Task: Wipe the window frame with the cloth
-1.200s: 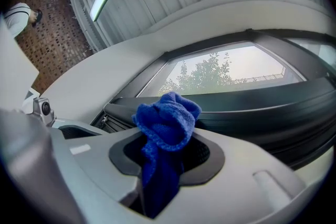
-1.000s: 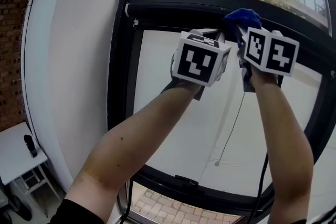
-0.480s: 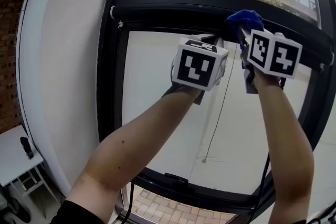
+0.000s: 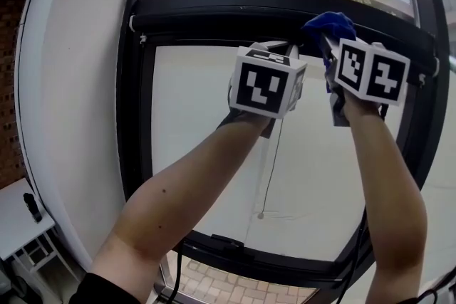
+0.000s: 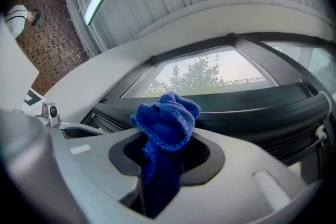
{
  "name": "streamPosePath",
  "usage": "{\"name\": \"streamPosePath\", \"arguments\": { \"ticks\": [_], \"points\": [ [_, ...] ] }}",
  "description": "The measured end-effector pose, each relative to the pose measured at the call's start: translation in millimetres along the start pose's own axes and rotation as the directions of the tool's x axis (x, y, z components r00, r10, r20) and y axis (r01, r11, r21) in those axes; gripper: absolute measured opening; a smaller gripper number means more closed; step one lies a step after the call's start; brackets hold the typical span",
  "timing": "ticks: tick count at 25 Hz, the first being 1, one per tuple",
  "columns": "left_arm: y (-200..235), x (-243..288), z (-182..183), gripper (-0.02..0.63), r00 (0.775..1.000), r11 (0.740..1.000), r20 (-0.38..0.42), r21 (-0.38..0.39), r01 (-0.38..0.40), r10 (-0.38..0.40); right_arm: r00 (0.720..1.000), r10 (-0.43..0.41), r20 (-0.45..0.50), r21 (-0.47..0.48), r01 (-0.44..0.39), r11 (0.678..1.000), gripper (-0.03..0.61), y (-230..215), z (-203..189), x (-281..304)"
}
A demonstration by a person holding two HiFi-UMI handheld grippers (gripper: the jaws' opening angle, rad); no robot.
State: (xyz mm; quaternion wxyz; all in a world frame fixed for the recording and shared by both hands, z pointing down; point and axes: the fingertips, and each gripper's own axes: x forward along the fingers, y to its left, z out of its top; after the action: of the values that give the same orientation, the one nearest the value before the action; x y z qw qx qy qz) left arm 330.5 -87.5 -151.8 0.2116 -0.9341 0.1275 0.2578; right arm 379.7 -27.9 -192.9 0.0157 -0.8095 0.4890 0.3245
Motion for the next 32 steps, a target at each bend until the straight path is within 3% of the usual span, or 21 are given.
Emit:
{"name": "streamPosePath", "arguments": {
  "ticks": [15,20,32],
  "points": [
    [-84,41,3,-0.009,0.997,0.997,0.016,-0.028,0.078,-0.077,0.999,-0.040,-0.004,-0.035,0.040,0.999,0.140,-75,-3,-37],
    [-109,51,8,-0.011,0.997,0.997,0.027,0.023,0.075,-0.075,0.998,-0.056,-0.002,-0.030,0.056,0.998,0.141,-104,-2,-52],
    [-176,74,17,-0.009,0.992,0.993,0.041,-0.027,0.116,-0.115,0.991,-0.137,-0.006,-0.014,0.137,0.991,0.143,-190,-5,-99]
  ]
}}
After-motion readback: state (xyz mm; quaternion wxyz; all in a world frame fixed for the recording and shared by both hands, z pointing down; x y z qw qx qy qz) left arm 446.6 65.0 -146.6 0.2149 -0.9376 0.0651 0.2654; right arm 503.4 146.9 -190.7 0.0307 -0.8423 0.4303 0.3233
